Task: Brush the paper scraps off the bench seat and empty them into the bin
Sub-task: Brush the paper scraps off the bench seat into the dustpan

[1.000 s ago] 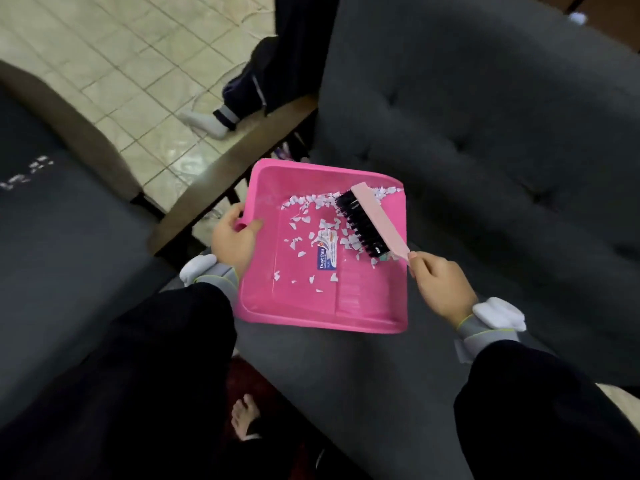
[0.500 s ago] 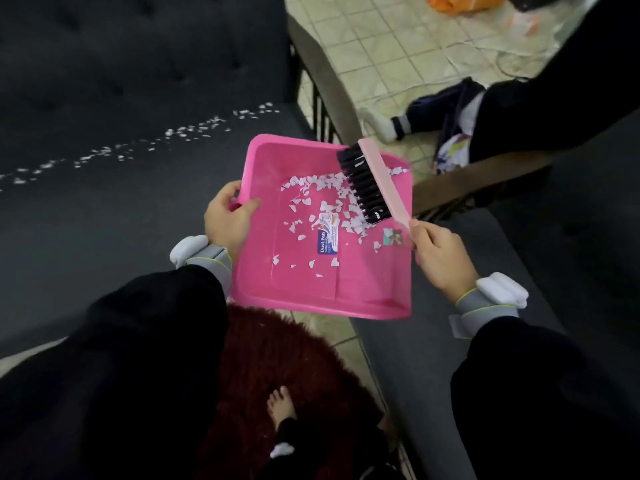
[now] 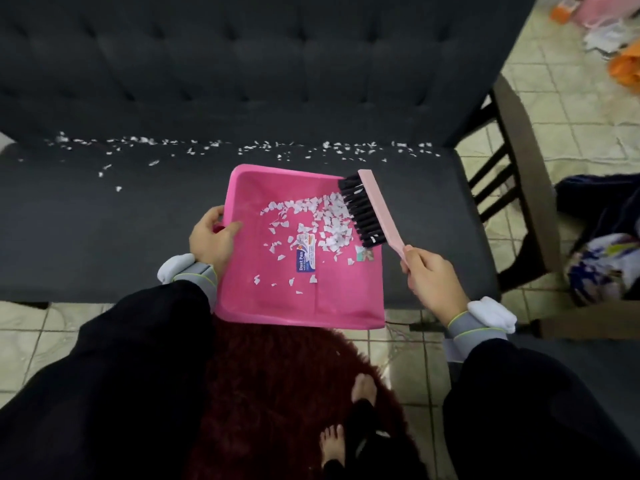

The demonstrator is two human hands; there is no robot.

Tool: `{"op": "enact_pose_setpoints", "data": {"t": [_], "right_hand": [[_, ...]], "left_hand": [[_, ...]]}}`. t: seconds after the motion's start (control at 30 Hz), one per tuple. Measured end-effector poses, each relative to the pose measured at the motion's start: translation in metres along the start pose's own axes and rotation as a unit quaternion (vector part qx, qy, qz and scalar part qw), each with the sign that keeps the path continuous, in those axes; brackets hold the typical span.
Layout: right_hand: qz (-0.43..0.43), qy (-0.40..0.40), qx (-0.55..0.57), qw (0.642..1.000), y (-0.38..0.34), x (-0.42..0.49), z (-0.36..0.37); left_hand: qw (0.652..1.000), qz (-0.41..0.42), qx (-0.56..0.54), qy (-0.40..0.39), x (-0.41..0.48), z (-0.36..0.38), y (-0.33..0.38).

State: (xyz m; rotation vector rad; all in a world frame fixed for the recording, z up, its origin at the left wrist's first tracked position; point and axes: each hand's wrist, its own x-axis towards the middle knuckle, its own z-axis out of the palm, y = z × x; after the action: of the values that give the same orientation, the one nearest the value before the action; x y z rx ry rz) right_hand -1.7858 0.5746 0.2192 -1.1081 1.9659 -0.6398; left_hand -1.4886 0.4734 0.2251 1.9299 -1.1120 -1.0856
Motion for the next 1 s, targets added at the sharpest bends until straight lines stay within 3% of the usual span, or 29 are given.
{"op": "enact_pose_setpoints", "data": {"t": [0.5, 1.0], "right_hand": [[-0.019, -0.091, -0.059, 0.994, -0.091, 0.183, 0.109], [0.084, -0.101, -0.031, 0.991, -0.101, 0.205, 0.195]], "left_hand": [[0.996, -0.068, -0.017, 0.062, 0.175, -0.034, -0.021], [0.993, -0.112, 0.031, 0.018, 0.256, -0.054, -0.068]]}}
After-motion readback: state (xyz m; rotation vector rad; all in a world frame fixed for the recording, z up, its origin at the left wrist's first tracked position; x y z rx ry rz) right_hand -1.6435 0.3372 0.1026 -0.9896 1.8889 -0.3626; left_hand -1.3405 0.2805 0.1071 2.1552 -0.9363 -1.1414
